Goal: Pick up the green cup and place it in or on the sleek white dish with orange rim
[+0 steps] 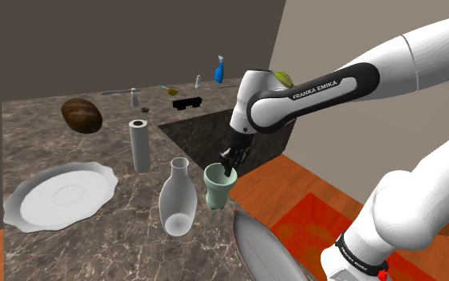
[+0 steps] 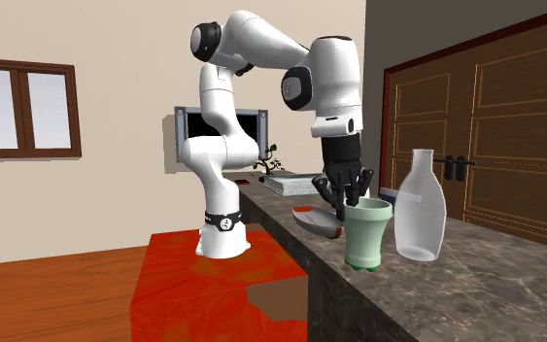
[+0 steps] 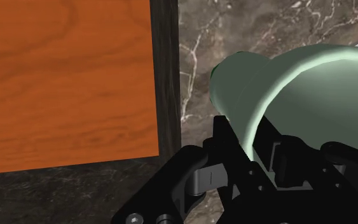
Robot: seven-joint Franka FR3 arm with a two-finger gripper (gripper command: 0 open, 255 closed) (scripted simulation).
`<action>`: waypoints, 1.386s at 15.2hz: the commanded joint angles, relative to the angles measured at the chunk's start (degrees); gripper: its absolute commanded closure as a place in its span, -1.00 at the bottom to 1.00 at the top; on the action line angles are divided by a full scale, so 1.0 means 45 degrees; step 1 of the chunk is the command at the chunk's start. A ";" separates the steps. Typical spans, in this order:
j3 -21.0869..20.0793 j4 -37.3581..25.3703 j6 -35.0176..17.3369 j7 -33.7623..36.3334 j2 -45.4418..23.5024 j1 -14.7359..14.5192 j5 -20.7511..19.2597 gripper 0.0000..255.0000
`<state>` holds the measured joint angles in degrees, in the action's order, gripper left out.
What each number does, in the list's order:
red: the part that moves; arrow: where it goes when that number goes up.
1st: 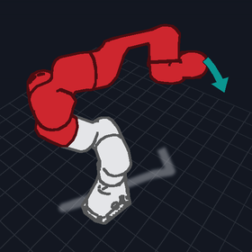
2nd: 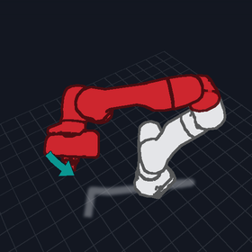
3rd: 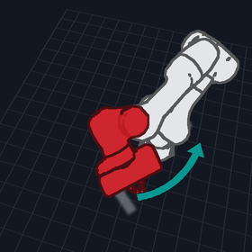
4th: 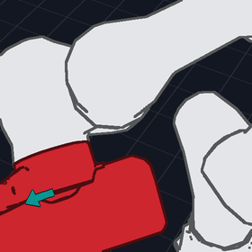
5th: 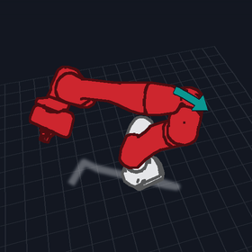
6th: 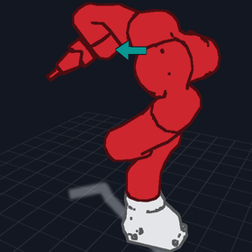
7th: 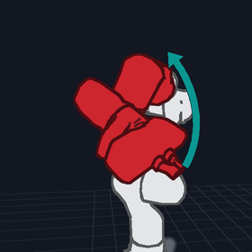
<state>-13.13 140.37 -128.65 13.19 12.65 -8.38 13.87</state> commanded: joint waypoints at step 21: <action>0.0187 -0.1475 0.2552 0.0287 0.1091 0.0067 -0.0166 1.00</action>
<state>-12.40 134.20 -118.03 14.47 17.15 -8.12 13.16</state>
